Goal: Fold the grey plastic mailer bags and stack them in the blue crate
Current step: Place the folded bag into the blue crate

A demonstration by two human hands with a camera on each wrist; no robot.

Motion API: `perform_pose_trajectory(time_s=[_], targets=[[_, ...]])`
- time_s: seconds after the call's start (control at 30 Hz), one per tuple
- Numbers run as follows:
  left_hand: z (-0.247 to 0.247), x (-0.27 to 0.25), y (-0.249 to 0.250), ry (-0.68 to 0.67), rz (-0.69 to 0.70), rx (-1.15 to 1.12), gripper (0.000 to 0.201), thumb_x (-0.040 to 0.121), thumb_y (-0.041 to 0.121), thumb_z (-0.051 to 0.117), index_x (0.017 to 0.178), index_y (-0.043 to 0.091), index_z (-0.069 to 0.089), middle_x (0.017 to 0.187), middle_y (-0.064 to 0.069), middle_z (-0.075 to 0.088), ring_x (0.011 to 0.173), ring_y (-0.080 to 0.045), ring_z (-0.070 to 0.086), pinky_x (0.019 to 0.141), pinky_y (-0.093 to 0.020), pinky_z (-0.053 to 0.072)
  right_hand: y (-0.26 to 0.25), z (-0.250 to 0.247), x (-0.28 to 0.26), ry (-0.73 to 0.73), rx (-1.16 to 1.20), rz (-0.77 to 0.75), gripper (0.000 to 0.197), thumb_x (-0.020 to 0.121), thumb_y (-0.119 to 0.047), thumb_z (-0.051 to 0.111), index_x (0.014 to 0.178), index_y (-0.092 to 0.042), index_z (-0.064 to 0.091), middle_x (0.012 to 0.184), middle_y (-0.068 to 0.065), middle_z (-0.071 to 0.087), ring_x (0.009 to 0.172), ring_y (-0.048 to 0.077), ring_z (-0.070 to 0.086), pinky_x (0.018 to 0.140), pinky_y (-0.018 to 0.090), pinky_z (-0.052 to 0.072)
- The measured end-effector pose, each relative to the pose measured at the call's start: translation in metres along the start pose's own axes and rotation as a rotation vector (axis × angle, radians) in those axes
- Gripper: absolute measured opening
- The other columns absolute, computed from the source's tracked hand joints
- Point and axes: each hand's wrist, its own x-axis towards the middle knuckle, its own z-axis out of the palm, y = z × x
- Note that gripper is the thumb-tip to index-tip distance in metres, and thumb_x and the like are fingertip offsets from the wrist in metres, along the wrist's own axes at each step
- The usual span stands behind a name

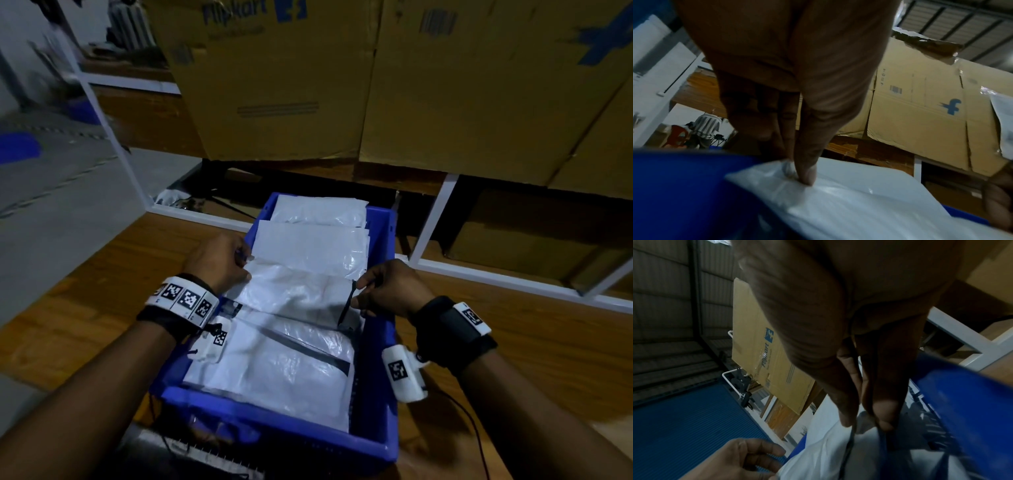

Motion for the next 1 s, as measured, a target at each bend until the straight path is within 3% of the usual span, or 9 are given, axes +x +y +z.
perform_pose_trajectory(time_s=[0.13, 0.27, 0.37, 0.47, 0.6, 0.73, 0.8, 0.9, 1.0], targets=[[0.010, -0.002, 0.003, 0.037, 0.030, 0.170, 0.028, 0.066, 0.017, 0.090, 0.089, 0.024, 0.075, 0.083, 0.002, 0.070, 0.078, -0.023, 0.066, 0.066, -0.032, 0.054, 0.001, -0.002, 0.000, 0.007, -0.042, -0.011, 0.029, 0.074, -0.015, 0.092, 0.095, -0.012, 0.072, 0.072, 0.006, 0.077, 0.058, 0.010, 0.072, 0.049, 0.016, 0.052], [0.005, -0.007, 0.005, 0.070, 0.026, 0.180, 0.018, 0.077, 0.036, 0.082, 0.085, 0.027, 0.068, 0.082, 0.000, 0.068, 0.076, -0.026, 0.064, 0.064, -0.034, 0.053, 0.007, -0.011, -0.001, 0.036, -0.063, -0.067, 0.025, 0.073, -0.028, 0.092, 0.087, -0.016, 0.076, 0.073, -0.001, 0.077, 0.071, 0.017, 0.075, 0.075, 0.039, 0.064], [-0.014, -0.020, 0.017, 0.089, 0.041, 0.118, 0.021, 0.077, 0.030, 0.084, 0.090, 0.026, 0.068, 0.082, 0.002, 0.068, 0.079, -0.025, 0.065, 0.064, -0.032, 0.045, 0.015, -0.028, -0.015, 0.091, -0.002, -0.121, 0.024, 0.075, -0.035, 0.090, 0.088, -0.019, 0.077, 0.078, 0.000, 0.078, 0.076, 0.020, 0.075, 0.076, 0.044, 0.064], [-0.031, -0.054, 0.055, 0.213, 0.102, 0.021, 0.023, 0.079, 0.027, 0.087, 0.096, 0.020, 0.074, 0.083, 0.002, 0.072, 0.075, -0.019, 0.066, 0.064, -0.028, 0.043, 0.030, -0.054, -0.041, 0.084, 0.173, -0.142, 0.021, 0.083, -0.027, 0.086, 0.093, -0.012, 0.074, 0.080, 0.010, 0.078, 0.077, 0.028, 0.076, 0.072, 0.042, 0.065], [-0.031, -0.121, 0.143, 0.282, 0.192, -0.182, 0.024, 0.082, 0.038, 0.083, 0.100, 0.025, 0.076, 0.080, 0.011, 0.075, 0.061, -0.007, 0.068, 0.060, -0.024, 0.052, 0.074, -0.095, -0.083, 0.072, 0.312, -0.145, 0.021, 0.087, -0.025, 0.082, 0.101, -0.011, 0.073, 0.086, 0.009, 0.078, 0.079, 0.021, 0.077, 0.073, 0.039, 0.064], [0.020, -0.177, 0.255, 0.230, 0.285, -0.307, 0.019, 0.084, 0.040, 0.079, 0.099, 0.028, 0.076, 0.080, 0.014, 0.075, 0.062, -0.007, 0.069, 0.059, -0.020, 0.052, 0.161, -0.151, -0.134, 0.104, 0.348, -0.099, 0.018, 0.087, -0.028, 0.081, 0.100, -0.018, 0.074, 0.090, 0.000, 0.078, 0.081, 0.012, 0.076, 0.077, 0.038, 0.063], [0.065, -0.190, 0.307, 0.165, 0.313, -0.394, 0.016, 0.083, 0.036, 0.081, 0.094, 0.026, 0.077, 0.078, 0.012, 0.075, 0.062, -0.006, 0.069, 0.058, -0.020, 0.052, 0.211, -0.181, -0.159, 0.138, 0.367, -0.078, 0.016, 0.088, -0.029, 0.080, 0.097, -0.017, 0.073, 0.082, -0.002, 0.076, 0.073, 0.009, 0.073, 0.072, 0.037, 0.061], [0.143, -0.195, 0.373, 0.032, 0.353, -0.495, 0.016, 0.080, 0.033, 0.083, 0.093, 0.025, 0.078, 0.076, 0.011, 0.076, 0.066, -0.002, 0.069, 0.061, -0.019, 0.053, 0.284, -0.221, -0.188, 0.205, 0.428, -0.031, 0.016, 0.091, -0.023, 0.079, 0.094, -0.009, 0.071, 0.067, -0.004, 0.070, 0.059, 0.006, 0.067, 0.059, 0.028, 0.054], [0.211, -0.195, 0.428, -0.144, 0.365, -0.532, 0.018, 0.081, 0.037, 0.085, 0.094, 0.027, 0.078, 0.079, 0.015, 0.076, 0.062, 0.003, 0.065, 0.059, -0.015, 0.048, 0.347, -0.257, -0.205, 0.254, 0.485, 0.037, 0.015, 0.091, -0.020, 0.078, 0.094, -0.008, 0.070, 0.067, 0.000, 0.069, 0.062, 0.012, 0.067, 0.061, 0.032, 0.052]])
